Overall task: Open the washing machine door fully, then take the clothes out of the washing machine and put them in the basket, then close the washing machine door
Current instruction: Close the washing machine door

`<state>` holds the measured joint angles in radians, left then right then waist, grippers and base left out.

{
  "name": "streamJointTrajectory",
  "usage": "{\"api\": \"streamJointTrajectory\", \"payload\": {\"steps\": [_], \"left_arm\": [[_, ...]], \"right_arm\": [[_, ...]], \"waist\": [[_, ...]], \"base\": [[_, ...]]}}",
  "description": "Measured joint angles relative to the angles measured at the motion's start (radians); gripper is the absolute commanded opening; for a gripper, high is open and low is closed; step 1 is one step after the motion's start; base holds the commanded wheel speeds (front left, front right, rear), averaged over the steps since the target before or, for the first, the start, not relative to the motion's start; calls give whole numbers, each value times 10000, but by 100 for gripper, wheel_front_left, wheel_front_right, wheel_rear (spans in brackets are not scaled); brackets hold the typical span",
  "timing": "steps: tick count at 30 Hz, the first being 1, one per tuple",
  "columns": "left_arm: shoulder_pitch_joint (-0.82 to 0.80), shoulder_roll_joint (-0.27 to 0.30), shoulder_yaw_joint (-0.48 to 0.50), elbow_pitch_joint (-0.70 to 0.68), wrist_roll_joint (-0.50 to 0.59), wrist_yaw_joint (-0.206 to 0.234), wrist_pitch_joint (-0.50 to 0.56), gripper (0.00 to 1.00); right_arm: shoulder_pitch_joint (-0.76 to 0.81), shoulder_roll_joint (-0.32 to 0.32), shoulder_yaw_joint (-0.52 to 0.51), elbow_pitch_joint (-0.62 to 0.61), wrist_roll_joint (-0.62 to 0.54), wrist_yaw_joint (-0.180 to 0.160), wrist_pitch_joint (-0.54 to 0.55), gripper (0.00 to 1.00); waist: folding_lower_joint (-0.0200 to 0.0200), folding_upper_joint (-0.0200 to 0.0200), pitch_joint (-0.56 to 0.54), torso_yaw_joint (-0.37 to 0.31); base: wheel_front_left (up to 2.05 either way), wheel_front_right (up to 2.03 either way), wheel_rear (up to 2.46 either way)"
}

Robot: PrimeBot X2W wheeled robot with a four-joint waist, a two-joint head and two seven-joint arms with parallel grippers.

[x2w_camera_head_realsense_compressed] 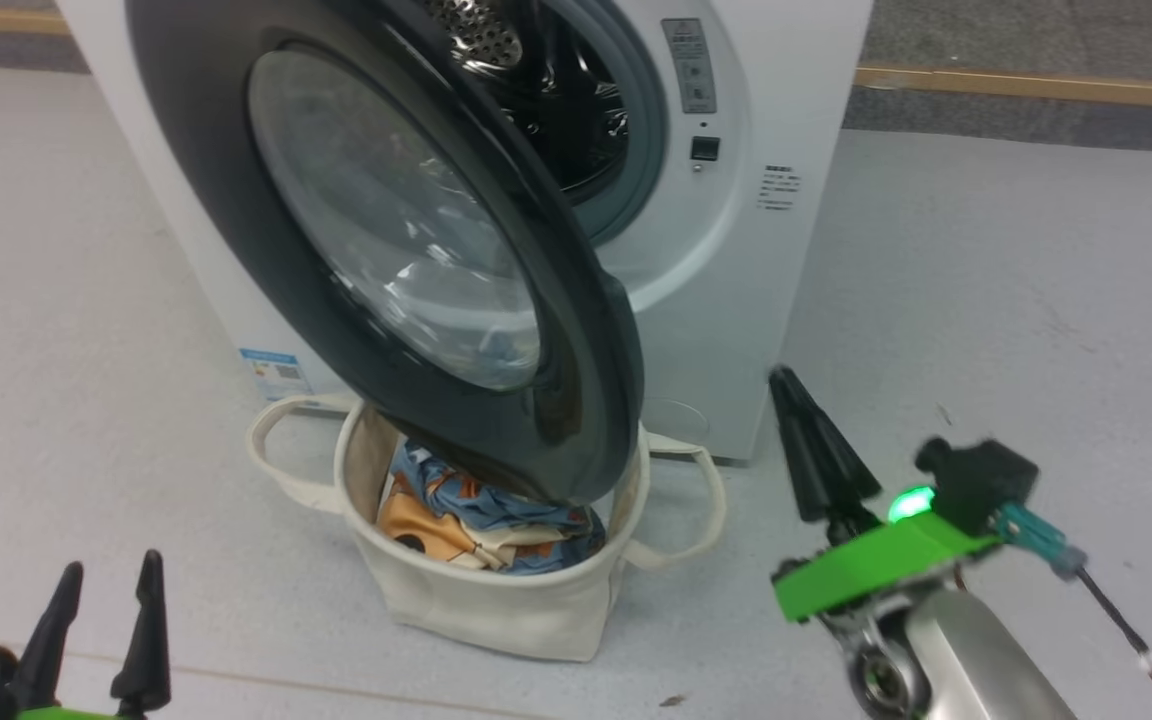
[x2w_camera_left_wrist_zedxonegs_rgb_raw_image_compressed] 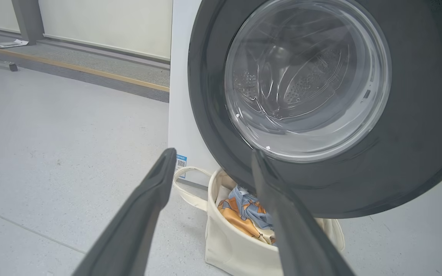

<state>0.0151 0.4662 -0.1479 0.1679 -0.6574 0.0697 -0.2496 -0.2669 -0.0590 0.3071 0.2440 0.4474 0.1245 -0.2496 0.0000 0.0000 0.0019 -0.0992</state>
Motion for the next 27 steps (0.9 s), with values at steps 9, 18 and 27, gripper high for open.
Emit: {"api": "streamJointTrajectory", "payload": {"steps": [9, 18, 27], "left_arm": [[-324, -407, -476, 245, 35, -81, 0, 100], [-823, -1039, -1787, 458, 746, -84, 196, 100], [-961, -1218, -2128, 631, 836, -86, 291, 100]], "right_arm": [[-1146, -17, 1661, -36, 35, 0, 0, 0], [-1502, -27, 2389, 1218, 997, 0, 10, 0], [-1511, -19, 2196, 2941, 1871, 0, 4, 0]], "waist": [[0, 0, -98, 849], [0, 0, -389, 2283], [0, 0, -351, 3456]], "base": [[0, 0, 0], [0, 0, 0], [0, 0, 0]]}}
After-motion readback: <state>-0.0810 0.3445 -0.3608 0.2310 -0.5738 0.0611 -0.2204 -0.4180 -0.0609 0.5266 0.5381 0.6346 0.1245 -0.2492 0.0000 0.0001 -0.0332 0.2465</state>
